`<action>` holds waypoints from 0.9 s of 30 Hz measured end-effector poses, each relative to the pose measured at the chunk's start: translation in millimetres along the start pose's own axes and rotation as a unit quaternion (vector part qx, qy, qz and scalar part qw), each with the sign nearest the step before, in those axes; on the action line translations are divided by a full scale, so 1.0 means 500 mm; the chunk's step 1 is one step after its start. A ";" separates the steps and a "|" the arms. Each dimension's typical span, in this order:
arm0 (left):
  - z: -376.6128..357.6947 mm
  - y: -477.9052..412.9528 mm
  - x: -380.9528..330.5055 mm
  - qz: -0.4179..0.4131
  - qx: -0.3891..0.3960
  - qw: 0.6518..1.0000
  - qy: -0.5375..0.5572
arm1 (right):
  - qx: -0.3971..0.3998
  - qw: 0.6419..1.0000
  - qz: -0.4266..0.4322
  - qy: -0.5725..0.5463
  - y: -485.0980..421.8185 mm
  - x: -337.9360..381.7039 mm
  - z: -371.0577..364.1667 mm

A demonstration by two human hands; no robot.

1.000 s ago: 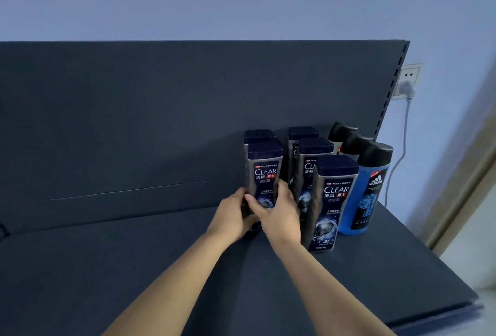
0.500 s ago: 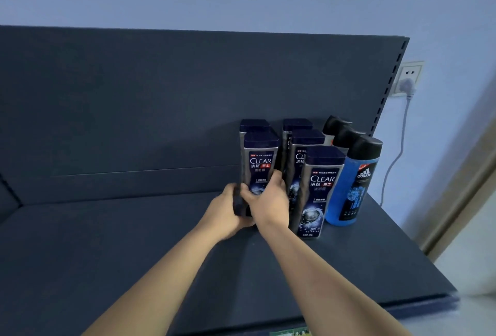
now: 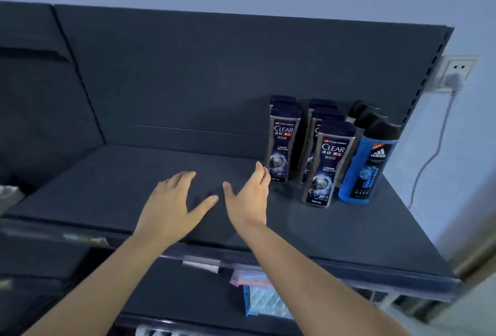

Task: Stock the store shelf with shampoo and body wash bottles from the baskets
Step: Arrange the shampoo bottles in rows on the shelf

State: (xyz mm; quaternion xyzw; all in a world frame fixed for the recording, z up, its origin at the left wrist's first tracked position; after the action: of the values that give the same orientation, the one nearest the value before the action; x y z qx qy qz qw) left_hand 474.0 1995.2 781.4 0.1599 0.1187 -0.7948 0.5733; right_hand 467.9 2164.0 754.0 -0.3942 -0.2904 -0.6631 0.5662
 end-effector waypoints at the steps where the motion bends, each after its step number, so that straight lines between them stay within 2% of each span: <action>1: 0.007 0.027 0.023 0.019 0.002 1.000 -0.018 | 0.023 0.999 0.020 0.010 0.013 0.021 -0.019; 6: 0.074 0.159 0.160 0.130 0.000 0.988 -0.088 | 0.140 0.978 0.111 0.107 0.078 0.132 -0.116; 9: 0.125 0.242 0.248 0.205 -0.011 0.967 -0.149 | 0.174 0.951 0.182 0.180 0.126 0.214 -0.175; 12: 0.161 0.333 0.343 0.276 -0.008 0.948 -0.160 | 0.225 0.920 0.233 0.220 0.178 0.300 -0.264; 19: 0.235 0.568 0.549 0.367 -0.047 0.917 -0.148 | 0.361 0.866 0.259 0.231 0.335 0.449 -0.555; 27: 0.229 0.866 0.826 0.465 -0.023 0.876 -0.129 | 0.465 0.797 0.305 0.234 0.553 0.547 -0.902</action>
State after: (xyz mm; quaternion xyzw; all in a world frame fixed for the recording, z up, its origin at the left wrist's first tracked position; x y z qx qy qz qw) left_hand 751.1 1455.8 723.3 0.0792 -0.0261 -0.4477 0.8903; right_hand 638.2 1593.8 735.2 0.0157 -0.2874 -0.3128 0.9052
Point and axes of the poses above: each hand's wrist, its own y-axis away from the middle knuckle, its own z-axis out of the back of the hand, x = y × z, the point moved 9 cm from there along -y, towards the middle knuckle, and after that the axes turned 15 degrees about x, right-handed, at the moved point
